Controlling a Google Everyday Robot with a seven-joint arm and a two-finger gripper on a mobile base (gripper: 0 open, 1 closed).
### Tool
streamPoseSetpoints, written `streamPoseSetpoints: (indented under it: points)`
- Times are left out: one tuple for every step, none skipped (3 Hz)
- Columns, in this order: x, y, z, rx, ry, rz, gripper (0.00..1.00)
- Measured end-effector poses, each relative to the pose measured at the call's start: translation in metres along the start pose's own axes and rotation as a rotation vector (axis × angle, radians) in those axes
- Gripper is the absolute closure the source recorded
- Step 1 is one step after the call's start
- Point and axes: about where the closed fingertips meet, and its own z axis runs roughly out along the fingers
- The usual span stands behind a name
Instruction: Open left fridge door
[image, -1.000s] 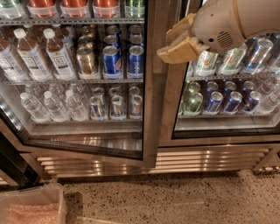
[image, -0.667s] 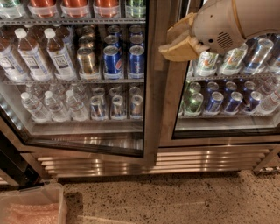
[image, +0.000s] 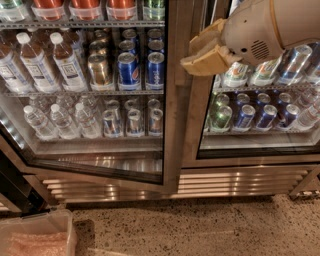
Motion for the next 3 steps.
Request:
streamPoseSetpoints:
  points:
    - [-0.004,-0.001,-0.003,-0.001,0.0,0.0,1.0]
    - [-0.001,0.01,-0.007,-0.036,-0.006,0.023,1.0]
    - [-0.004,0.021,-0.008,-0.047,-0.018,0.022,1.0]
